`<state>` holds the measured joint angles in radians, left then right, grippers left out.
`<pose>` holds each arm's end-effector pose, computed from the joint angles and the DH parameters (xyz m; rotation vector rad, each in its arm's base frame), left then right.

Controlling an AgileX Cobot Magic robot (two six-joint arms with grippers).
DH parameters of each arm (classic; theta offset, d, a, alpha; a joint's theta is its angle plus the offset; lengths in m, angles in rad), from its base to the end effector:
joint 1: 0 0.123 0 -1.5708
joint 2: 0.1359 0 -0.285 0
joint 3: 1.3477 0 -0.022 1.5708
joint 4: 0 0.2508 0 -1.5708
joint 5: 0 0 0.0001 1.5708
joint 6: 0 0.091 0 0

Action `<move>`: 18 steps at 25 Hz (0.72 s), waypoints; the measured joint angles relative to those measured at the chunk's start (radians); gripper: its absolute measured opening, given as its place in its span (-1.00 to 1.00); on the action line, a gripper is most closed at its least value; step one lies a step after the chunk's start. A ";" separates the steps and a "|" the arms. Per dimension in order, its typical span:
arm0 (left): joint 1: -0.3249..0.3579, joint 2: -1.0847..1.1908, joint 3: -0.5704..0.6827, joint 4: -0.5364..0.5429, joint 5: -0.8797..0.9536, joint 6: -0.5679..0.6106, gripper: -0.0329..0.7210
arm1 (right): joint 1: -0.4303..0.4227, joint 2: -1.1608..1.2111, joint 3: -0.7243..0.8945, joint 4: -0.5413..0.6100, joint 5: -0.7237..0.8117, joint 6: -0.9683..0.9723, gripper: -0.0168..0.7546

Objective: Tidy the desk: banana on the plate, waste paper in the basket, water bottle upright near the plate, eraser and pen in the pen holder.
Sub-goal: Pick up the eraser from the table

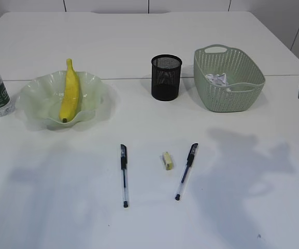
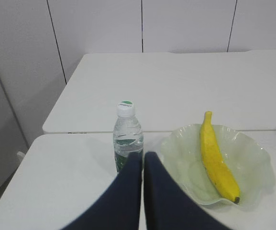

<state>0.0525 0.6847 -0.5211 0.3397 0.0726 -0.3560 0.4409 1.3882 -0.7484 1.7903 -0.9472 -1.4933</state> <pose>0.1471 0.0100 0.3211 -0.0776 1.7141 0.0470 0.2556 0.0409 0.2532 0.3859 2.0615 -0.5833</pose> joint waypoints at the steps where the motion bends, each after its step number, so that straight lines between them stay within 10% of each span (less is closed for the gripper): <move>1: 0.000 0.000 0.000 0.006 0.000 0.000 -0.98 | 0.000 0.000 0.000 0.007 0.021 -0.004 0.57; 18: 0.000 0.000 0.000 0.013 0.002 0.000 -0.98 | 0.000 0.033 0.000 0.065 0.722 -0.153 0.56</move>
<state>0.0525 0.6847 -0.5211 0.3526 0.0743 -0.3560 0.4409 1.4216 -0.7484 1.8554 -0.2249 -1.6462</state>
